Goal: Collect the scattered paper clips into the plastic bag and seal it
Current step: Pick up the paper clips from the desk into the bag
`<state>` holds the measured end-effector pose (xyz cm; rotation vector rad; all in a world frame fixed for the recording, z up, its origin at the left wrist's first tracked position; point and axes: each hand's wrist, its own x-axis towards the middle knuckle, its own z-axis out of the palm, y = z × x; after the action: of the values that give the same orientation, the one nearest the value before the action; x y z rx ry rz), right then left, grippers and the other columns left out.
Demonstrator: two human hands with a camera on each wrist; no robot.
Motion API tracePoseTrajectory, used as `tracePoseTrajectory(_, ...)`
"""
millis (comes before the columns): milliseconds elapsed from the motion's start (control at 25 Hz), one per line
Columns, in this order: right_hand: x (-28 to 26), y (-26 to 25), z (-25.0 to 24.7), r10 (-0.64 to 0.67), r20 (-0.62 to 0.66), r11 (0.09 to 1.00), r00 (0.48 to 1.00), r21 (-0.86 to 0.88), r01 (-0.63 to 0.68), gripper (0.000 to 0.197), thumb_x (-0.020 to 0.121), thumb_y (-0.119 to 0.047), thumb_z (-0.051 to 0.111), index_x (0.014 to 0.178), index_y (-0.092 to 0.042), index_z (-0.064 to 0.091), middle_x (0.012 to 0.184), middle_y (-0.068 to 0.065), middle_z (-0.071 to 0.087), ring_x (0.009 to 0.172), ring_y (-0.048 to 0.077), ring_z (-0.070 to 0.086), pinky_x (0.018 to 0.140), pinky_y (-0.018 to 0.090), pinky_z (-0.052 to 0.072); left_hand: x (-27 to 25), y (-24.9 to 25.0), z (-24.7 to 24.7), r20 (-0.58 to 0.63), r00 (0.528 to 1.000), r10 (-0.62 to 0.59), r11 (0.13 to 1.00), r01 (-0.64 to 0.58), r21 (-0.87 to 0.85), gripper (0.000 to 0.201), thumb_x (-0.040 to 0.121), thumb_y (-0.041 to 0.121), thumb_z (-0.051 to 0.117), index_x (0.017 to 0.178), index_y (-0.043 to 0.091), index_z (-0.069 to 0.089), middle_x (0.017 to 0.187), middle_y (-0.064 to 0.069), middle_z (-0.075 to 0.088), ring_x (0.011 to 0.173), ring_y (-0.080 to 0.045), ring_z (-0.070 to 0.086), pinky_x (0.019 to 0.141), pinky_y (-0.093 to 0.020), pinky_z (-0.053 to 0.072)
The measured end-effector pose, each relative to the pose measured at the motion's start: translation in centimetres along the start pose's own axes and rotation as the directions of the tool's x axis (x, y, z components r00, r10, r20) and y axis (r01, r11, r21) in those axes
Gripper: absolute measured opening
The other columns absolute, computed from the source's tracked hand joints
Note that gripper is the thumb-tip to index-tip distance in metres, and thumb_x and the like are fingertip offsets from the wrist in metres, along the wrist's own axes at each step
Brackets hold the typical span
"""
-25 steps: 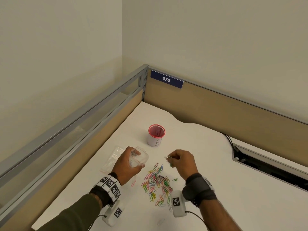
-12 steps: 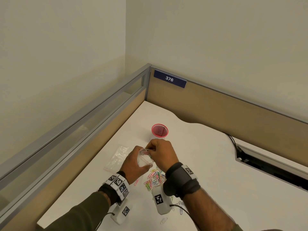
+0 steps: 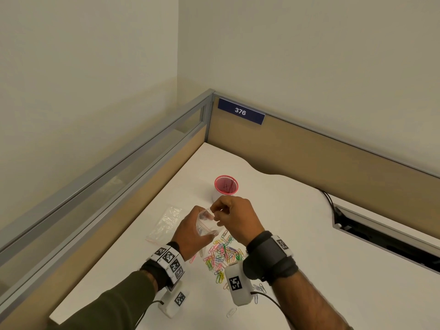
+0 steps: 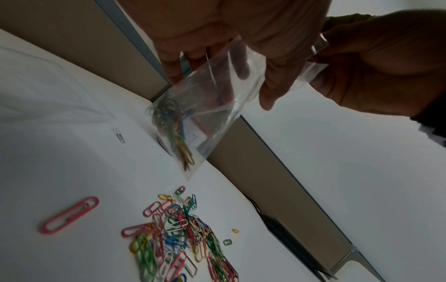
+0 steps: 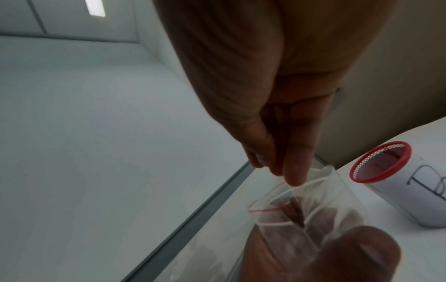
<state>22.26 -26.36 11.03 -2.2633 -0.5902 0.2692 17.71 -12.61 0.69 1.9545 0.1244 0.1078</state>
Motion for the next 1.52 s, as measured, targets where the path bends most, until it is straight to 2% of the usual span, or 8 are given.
tracePoseTrajectory(240,-2.0,4.4,-2.8,0.109,-0.148,0.982,0.983,0.167,-0.084,0.015,0.088,-0.002,0.057,0.092,-0.011,0.069,0.084,0.005,0.07,0.069,0.014,0.068,0.067,0.026,0.06,-0.2,0.0,-0.3,-0.01,1.0,0.008,1.0,-0.008,-0.02,0.048,0.076,0.018,0.082,0.112,0.024,0.051,0.112,0.007,0.06,0.112,-0.011,0.058,0.083,-0.013,0.048)
tracePoseTrajectory(360,-4.8,11.0,-2.0,0.312,-0.042,0.934,0.949,-0.17,-0.314,0.009,0.085,-0.016,0.066,0.093,-0.016,0.067,0.092,0.0,0.068,0.079,0.016,0.065,0.08,0.034,0.057,-0.6,-0.8,-1.1,-0.044,0.999,0.018,0.999,-0.02,-0.04,0.047,0.075,0.019,0.083,0.111,0.022,0.052,0.112,0.006,0.061,0.113,-0.013,0.058,0.084,-0.014,0.047)
tracePoseTrajectory(480,-9.1,16.0,0.6,0.547,0.088,0.744,0.833,-0.508,-0.434,0.037,0.077,-0.032,0.074,0.107,-0.018,0.058,0.11,0.002,0.059,0.102,0.02,0.059,0.092,0.031,0.049,-1.2,-1.8,-1.5,-0.074,0.997,-0.004,0.997,-0.001,-0.075,0.046,0.075,0.016,0.083,0.109,0.021,0.052,0.112,0.004,0.062,0.114,-0.017,0.06,0.088,-0.021,0.048)
tracePoseTrajectory(680,-10.2,17.4,4.5,0.613,0.04,0.721,0.789,-0.435,-0.539,0.03,0.077,-0.022,0.07,0.102,-0.014,0.054,0.112,0.009,0.059,0.101,0.026,0.059,0.086,0.032,0.049,-2.3,-2.3,-1.4,-0.081,0.996,-0.022,0.998,0.017,-0.066,0.048,0.074,0.017,0.084,0.11,0.02,0.052,0.113,0.002,0.062,0.114,-0.02,0.06,0.09,-0.026,0.051)
tracePoseTrajectory(960,-8.8,14.0,5.7,0.254,0.136,0.9,0.957,-0.396,-0.183,0.023,0.089,-0.012,0.05,0.104,-0.02,0.066,0.109,0.0,0.06,0.1,0.021,0.059,0.087,0.027,0.047,-3.2,-1.8,-2.1,-0.1,0.994,-0.037,0.999,0.033,-0.039,0.048,0.075,0.019,0.083,0.111,0.023,0.051,0.116,0.002,0.061,0.115,-0.018,0.059,0.091,-0.029,0.053)
tracePoseTrajectory(1160,-12.4,13.4,7.7,0.276,0.52,0.871,0.809,-0.491,0.019,0.024,0.09,-0.011,0.049,0.103,-0.011,0.068,0.111,0.008,0.066,0.103,0.026,0.06,0.091,0.031,0.046,-3.7,-1.6,-2.3,-0.144,0.988,-0.059,0.997,0.053,-0.05,0.048,0.076,0.017,0.083,0.111,0.022,0.05,0.115,0.004,0.061,0.115,-0.018,0.059,0.091,-0.027,0.05)
tracePoseTrajectory(1360,-9.1,14.5,7.1,0.223,0.216,0.921,0.95,-0.368,-0.132,0.026,0.092,-0.011,0.044,0.108,-0.018,0.063,0.113,0.002,0.059,0.104,0.02,0.056,0.09,0.026,0.042,-4.7,-1.4,-1.8,-0.148,0.987,-0.055,0.998,0.053,-0.022,0.047,0.075,0.017,0.083,0.11,0.021,0.051,0.112,0.006,0.062,0.113,-0.016,0.059,0.092,-0.029,0.051)
tracePoseTrajectory(1520,-5.6,17.6,3.5,0.312,-0.059,0.866,0.948,-0.393,-0.309,0.024,0.092,-0.01,0.045,0.106,-0.012,0.065,0.113,0.009,0.062,0.103,0.025,0.058,0.09,0.033,0.047,-5.1,-1.4,-1.9,-0.151,0.986,-0.072,0.997,0.071,-0.011,0.048,0.076,0.019,0.083,0.111,0.024,0.05,0.114,0.005,0.062,0.114,-0.016,0.058,0.087,-0.018,0.046)
